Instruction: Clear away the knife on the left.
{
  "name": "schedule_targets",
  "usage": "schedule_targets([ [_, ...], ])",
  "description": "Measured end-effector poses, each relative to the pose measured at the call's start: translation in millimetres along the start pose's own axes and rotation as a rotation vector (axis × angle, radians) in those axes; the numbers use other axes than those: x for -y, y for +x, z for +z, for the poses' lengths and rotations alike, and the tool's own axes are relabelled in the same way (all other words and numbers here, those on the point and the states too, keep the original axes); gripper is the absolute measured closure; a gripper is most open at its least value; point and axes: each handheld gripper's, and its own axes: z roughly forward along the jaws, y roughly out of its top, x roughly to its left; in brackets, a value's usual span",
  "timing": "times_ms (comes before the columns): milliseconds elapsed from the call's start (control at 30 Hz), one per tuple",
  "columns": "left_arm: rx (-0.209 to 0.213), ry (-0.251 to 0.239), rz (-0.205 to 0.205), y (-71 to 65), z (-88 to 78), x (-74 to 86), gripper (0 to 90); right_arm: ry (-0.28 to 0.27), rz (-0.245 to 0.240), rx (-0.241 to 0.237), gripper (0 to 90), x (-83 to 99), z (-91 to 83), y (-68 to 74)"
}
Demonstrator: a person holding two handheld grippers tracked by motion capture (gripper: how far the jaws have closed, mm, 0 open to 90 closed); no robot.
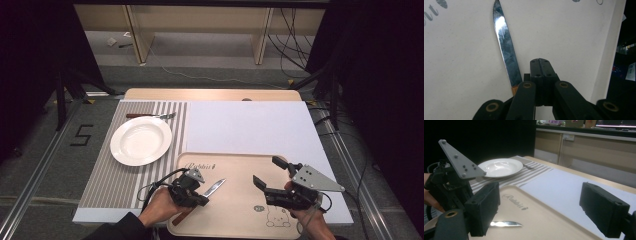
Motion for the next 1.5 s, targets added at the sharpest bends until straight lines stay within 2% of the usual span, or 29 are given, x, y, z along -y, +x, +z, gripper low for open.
schedule_targets([
  [200, -0.018, 0.020, 0.004, 1.7, 4.5, -0.8, 89.6, -0.002, -0.001, -0.001, 17.7, -0.2, -0.2, 0.0],
  [267, -0.043, 0.033, 0.016, 3.0, 5.5, 0.0, 89.6, -0.003, -0.001, -0.001, 17.7, -0.2, -0.3, 0.2],
  [500, -0.044, 0.034, -0.003, 5.5, 4.4, 0.0, 89.6, -0.003, -0.001, -0.002, 17.7, -0.4, -0.6, 0.4],
  [700, -0.056, 0.070, 0.012, 7.0, 4.2, 0.8, 89.6, -0.003, -0.002, -0.002, 17.7, -0.4, -0.6, 0.5],
  [1000, -0.051, 0.111, 0.020, 10.1, -0.5, 1.8, 89.6, -0.006, -0.002, -0.004, 17.7, -0.4, -0.9, 0.5],
  [1500, -0.057, 0.135, -0.005, 17.0, -6.3, 4.0, 89.7, -0.005, -0.004, -0.006, 17.8, -0.4, -0.9, 0.8],
])
